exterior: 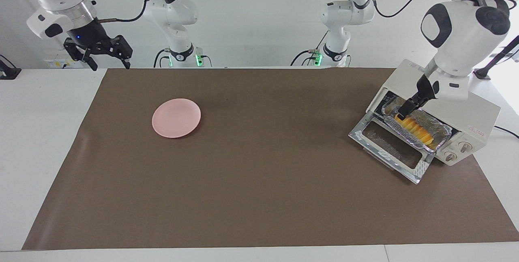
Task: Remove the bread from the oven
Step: 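Reach the left gripper into the oven and grasp the foil tray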
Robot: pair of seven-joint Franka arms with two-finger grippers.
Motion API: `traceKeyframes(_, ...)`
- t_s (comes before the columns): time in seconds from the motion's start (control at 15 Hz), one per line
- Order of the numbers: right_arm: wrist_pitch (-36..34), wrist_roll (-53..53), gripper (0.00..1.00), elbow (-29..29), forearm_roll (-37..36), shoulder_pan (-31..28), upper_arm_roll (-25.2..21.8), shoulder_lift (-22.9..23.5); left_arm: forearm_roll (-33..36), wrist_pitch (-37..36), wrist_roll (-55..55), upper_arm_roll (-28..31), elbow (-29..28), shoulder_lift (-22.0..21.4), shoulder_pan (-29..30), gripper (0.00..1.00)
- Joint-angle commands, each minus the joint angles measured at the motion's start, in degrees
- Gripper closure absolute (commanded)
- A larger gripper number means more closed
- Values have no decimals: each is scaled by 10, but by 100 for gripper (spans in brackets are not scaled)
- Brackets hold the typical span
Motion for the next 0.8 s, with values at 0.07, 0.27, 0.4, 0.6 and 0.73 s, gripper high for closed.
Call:
traceKeyframes(0.07, -2, -9, 0, -11, -1, -2, 0, -10, 27, 112, -34, 5, -114, -6, 2, 0)
traceKeyframes(0.27, -2, -9, 0, -11, -1, -2, 0, -10, 27, 122, -65, 5, -133, 1, 3, 0)
traceKeyframes(0.4, -2, -9, 0, -11, -1, -2, 0, -10, 27, 148, -66, 5, -162, 1, 3, 0)
traceKeyframes(0.6, -2, -9, 0, -11, -1, -2, 0, -10, 27, 175, -67, 6, -179, 3, 5, 10)
traceKeyframes(0.73, -2, -9, 0, -11, -1, -2, 0, -10, 29, 179, -61, 6, -194, 1, 6, 42)
